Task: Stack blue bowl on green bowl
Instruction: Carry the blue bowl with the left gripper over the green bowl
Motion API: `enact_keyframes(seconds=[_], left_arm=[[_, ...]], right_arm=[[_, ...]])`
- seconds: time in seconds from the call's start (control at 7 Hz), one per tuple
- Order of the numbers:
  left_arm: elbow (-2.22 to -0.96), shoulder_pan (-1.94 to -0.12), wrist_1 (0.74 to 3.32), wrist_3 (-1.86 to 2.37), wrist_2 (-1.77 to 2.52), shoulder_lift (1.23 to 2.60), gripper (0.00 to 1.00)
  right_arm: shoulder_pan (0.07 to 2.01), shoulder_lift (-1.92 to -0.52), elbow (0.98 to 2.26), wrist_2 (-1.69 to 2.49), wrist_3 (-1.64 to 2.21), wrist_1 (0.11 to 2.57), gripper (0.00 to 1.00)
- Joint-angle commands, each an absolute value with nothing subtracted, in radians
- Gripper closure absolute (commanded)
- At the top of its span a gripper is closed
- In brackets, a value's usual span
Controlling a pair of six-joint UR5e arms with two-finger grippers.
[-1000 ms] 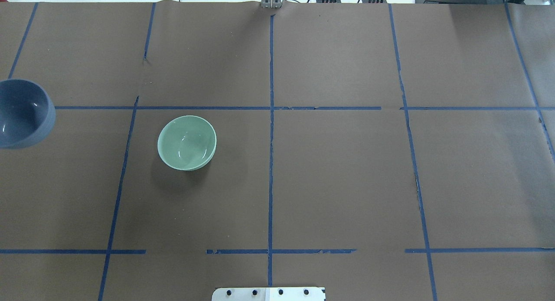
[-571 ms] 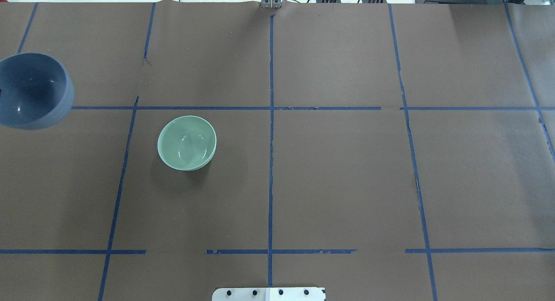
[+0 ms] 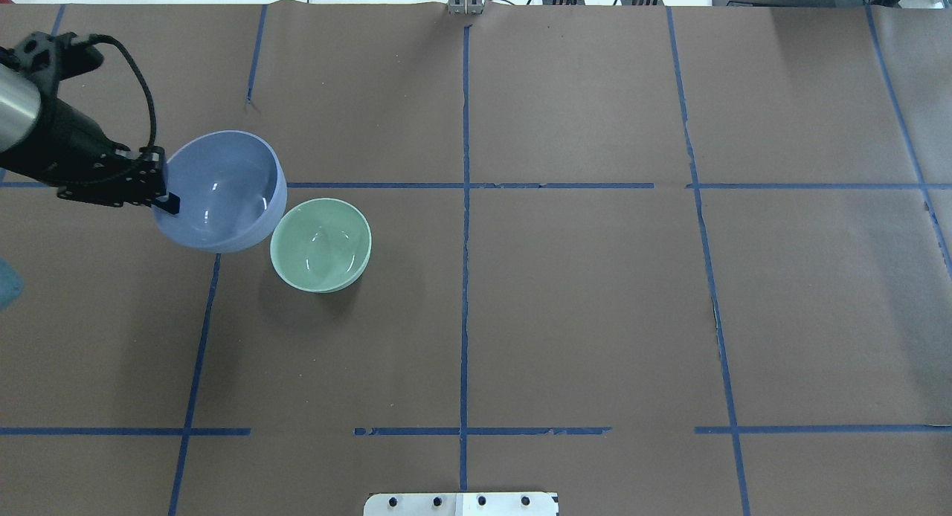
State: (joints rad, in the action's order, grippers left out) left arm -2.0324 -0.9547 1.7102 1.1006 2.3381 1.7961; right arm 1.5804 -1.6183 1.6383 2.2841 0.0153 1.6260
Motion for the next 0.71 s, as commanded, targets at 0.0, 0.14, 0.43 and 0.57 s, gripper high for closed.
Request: enact_keyframes(seconds=[0.0, 0.14, 0.43, 0.57], left_arm=[[-1.886, -0.862, 1.830, 1.183, 2.254, 1.871, 1.00], [-1.858, -0.835, 1.830, 1.184, 2.250, 1.888, 1.00], [-1.836, -0.804, 1.830, 1.193, 2.209, 1.913, 1.00], [-1.836, -0.804, 1.830, 1.192, 2.207, 1.910, 1.00]], right_arm=[[1.580, -1.618, 1.638, 2.284, 0.015, 1.626, 0.00], [1.580, -1.618, 1.638, 2.284, 0.015, 1.626, 0.00], [1.580, -1.618, 1.638, 2.284, 0.015, 1.626, 0.00], [1.580, -1.618, 1.638, 2.284, 0.015, 1.626, 0.00]])
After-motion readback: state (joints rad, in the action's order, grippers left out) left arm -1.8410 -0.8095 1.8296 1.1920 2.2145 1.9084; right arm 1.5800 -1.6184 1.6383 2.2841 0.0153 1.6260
